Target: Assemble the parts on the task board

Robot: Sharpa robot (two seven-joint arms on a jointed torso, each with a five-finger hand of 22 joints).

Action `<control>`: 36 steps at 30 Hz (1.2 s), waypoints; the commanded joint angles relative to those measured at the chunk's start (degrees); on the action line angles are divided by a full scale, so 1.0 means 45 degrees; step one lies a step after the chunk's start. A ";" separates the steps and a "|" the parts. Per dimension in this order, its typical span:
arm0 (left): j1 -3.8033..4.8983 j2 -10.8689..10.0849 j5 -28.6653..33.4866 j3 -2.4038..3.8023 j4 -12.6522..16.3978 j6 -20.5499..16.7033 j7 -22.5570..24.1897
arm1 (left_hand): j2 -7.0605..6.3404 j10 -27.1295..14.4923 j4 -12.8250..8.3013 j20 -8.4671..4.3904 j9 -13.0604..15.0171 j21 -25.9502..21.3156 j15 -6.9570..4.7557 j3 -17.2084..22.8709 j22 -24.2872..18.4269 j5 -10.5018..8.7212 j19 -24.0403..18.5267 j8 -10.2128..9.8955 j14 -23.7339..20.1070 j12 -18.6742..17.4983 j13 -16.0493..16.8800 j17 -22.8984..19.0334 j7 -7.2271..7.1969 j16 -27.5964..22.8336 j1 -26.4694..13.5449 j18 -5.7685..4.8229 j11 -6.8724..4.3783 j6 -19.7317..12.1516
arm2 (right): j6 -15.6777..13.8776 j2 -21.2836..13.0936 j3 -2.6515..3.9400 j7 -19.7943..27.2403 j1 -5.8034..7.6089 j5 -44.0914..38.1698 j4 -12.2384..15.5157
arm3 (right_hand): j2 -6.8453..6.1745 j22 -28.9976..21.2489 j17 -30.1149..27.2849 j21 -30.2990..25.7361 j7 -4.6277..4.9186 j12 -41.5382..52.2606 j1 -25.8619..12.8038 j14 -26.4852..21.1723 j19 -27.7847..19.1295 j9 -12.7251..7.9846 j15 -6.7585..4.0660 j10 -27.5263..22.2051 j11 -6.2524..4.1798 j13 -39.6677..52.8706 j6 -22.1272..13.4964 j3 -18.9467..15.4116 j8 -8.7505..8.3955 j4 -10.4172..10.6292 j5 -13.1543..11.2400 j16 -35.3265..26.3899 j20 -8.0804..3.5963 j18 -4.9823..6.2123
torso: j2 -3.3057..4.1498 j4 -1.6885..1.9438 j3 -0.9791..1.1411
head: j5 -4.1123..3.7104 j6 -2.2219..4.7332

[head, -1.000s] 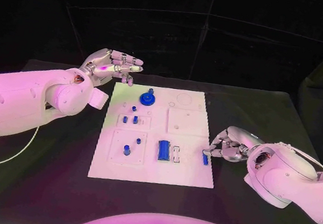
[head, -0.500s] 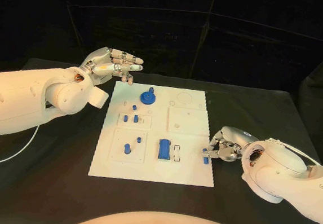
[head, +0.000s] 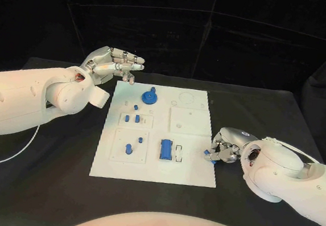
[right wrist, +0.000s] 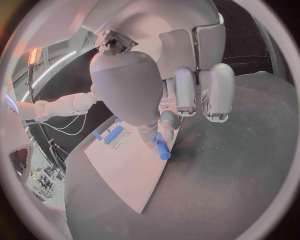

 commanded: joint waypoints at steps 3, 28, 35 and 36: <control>0.0015 -0.0008 0.0044 0.0009 0.0014 0.0162 0.0048 | 0.0009 -0.0118 -0.0003 0.0042 -0.0014 -0.0061 0.0020 -0.0038 -0.0014 0.0044 -0.0063 0.0041 -0.0032 0.0018 -0.0016 -0.0011 -0.0004 -0.0039 -0.0089 0.0183 0.0011 -0.0049 | 0.0822 0.0201 -0.0031 -0.0260 -0.0073 -0.0949 -0.0065 | 0.0060 0.0048 0.0322 0.0066 -0.0023 0.0011 0.0435 0.0755 0.0011 0.0067 -0.0093 0.0047 -0.0061 0.0015 0.0087 0.0037 0.0048 -0.0299 -0.0131 -0.0030 -0.0063 -0.0107 | -0.0001 0.0001 0.0000 | 0.0030 -0.0015; 0.0013 -0.0030 0.0044 0.0009 0.0031 0.0157 0.0050 | 0.0014 -0.0128 -0.0017 0.0040 -0.0013 -0.0067 0.0018 -0.0030 -0.0021 0.0045 -0.0058 0.0052 -0.0034 0.0034 -0.0016 -0.0019 -0.0006 -0.0036 -0.0074 0.0185 0.0010 -0.0054 | -0.2081 -0.0011 -0.0021 -0.0309 -0.0094 -0.0402 0.1179 | -0.0010 0.0580 0.0753 0.0323 -0.0126 0.0764 0.0355 0.0850 0.0230 0.0121 -0.0192 0.0541 -0.0176 0.0717 0.0378 0.2117 -0.0621 0.0146 0.1976 0.0165 -0.0176 -0.0204 | -0.0005 0.0026 -0.0012 | 0.0105 -0.0005; 0.0013 -0.0045 0.0044 0.0009 0.0052 0.0146 0.0056 | 0.0014 -0.0128 -0.0017 0.0040 -0.0013 -0.0067 0.0018 -0.0030 -0.0021 0.0045 -0.0058 0.0052 -0.0034 0.0034 -0.0016 -0.0019 -0.0006 -0.0036 -0.0074 0.0185 0.0010 -0.0054 | -0.2990 0.0285 -0.0019 -0.0221 -0.0090 0.0831 0.1283 | -0.0348 0.0642 0.0827 0.0355 -0.0170 0.0915 0.0104 0.0863 0.0249 0.0172 -0.0220 0.0645 -0.0208 0.0879 0.0583 0.2629 -0.0733 0.0609 0.2664 0.0204 -0.0196 -0.0214 | 0.0002 0.0012 -0.0007 | 0.0182 -0.0033; 0.0013 -0.0046 0.0044 0.0009 0.0054 0.0145 0.0056 | 0.0014 -0.0128 -0.0017 0.0040 -0.0013 -0.0067 0.0018 -0.0030 -0.0021 0.0045 -0.0058 0.0052 -0.0034 0.0034 -0.0016 -0.0019 -0.0006 -0.0036 -0.0074 0.0185 0.0010 -0.0054 | -0.3007 0.0318 -0.0019 -0.0230 -0.0089 0.0941 0.1271 | -0.0399 0.0657 0.0834 0.0363 -0.0177 0.0945 0.0048 0.0865 0.0255 0.0184 -0.0222 0.0669 -0.0207 0.0906 0.0614 0.2662 -0.0739 0.0672 0.2845 0.0208 -0.0196 -0.0217 | 0.0002 0.0012 -0.0007 | 0.0182 -0.0033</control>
